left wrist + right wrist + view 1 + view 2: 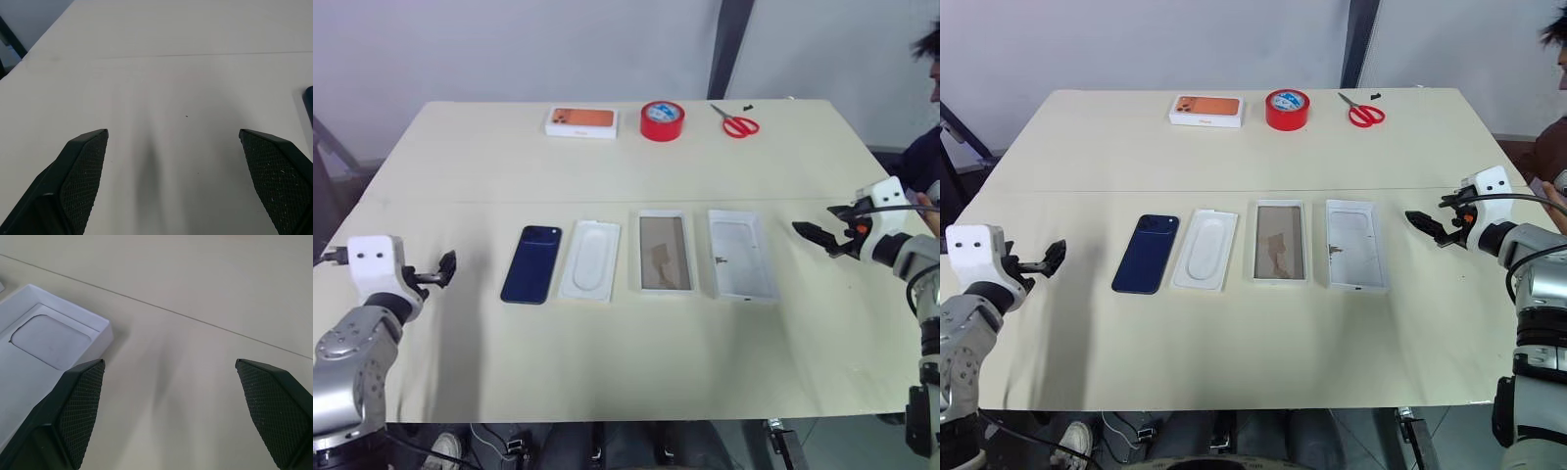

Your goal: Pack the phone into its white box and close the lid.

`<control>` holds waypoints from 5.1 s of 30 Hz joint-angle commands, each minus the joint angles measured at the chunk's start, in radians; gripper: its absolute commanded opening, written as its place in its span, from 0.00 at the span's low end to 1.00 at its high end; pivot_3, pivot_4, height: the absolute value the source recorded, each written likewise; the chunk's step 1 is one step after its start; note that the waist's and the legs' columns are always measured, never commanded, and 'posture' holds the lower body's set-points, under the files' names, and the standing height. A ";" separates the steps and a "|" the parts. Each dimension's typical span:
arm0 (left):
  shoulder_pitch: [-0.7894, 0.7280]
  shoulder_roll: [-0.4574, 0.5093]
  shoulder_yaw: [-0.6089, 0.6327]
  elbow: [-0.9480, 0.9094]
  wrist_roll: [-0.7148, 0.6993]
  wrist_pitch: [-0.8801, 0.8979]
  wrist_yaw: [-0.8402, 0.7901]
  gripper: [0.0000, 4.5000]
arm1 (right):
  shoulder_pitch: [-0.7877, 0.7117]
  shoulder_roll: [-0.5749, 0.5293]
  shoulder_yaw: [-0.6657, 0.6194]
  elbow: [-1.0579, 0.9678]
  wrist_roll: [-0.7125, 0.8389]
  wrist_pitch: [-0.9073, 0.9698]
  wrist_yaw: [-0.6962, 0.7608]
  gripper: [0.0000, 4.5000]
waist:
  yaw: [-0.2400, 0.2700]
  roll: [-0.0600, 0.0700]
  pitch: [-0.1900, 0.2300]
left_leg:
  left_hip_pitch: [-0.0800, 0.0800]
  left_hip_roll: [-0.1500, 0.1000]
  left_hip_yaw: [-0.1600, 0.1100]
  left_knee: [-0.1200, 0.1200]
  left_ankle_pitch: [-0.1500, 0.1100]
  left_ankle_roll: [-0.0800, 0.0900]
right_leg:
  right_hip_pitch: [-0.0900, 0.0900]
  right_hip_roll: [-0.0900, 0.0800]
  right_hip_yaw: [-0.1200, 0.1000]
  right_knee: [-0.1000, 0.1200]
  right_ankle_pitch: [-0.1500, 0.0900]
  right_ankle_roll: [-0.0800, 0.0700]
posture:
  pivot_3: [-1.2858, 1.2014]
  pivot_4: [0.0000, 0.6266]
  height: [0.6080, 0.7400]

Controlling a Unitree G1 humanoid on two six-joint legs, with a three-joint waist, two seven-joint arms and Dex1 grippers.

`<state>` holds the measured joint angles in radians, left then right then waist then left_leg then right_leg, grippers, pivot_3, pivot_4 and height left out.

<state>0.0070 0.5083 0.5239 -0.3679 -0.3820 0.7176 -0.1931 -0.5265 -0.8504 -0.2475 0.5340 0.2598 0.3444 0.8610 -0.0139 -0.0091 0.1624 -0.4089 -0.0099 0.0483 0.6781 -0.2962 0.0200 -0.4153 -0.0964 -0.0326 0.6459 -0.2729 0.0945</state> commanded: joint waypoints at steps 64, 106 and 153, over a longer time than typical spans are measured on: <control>-0.512 -0.389 -0.077 -0.039 -0.289 0.749 0.050 0.01 | 0.069 0.100 0.583 -0.899 -0.014 0.382 0.012 1.00 | 0.003 -0.002 0.001 | 0.000 0.000 -0.002 0.004 0.004 -0.006 | 0.002 0.003 -0.001 0.001 0.000 0.000 | 0.52 0.24 0.84; -0.529 -0.611 0.058 0.003 -0.634 0.897 0.380 0.00 | 0.042 0.087 0.534 -0.936 -0.128 0.259 0.137 0.75 | 0.005 -0.007 0.004 | 0.000 -0.001 -0.003 0.005 0.005 -0.008 | 0.002 0.003 -0.001 0.002 0.000 0.001 | 0.52 0.24 0.84; 0.017 0.209 -0.177 -0.288 -0.474 0.182 -0.355 0.77 | -0.263 0.576 0.668 -0.281 -0.372 0.225 -0.326 0.01 | -0.009 -0.006 0.004 | -0.001 -0.001 -0.001 0.001 0.007 -0.011 | -0.003 0.002 0.000 0.002 -0.001 -0.003 | 0.52 0.24 0.84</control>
<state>0.0140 0.7078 0.3286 -0.6202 -0.8630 0.9437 -0.5172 -0.7691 -0.2829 0.4247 0.2387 -0.0866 0.6070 0.5567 -0.0226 -0.0153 0.1669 -0.4102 -0.0109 0.0472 0.6783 -0.2896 0.0089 -0.4184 -0.0950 -0.0324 0.6484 -0.2743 0.0914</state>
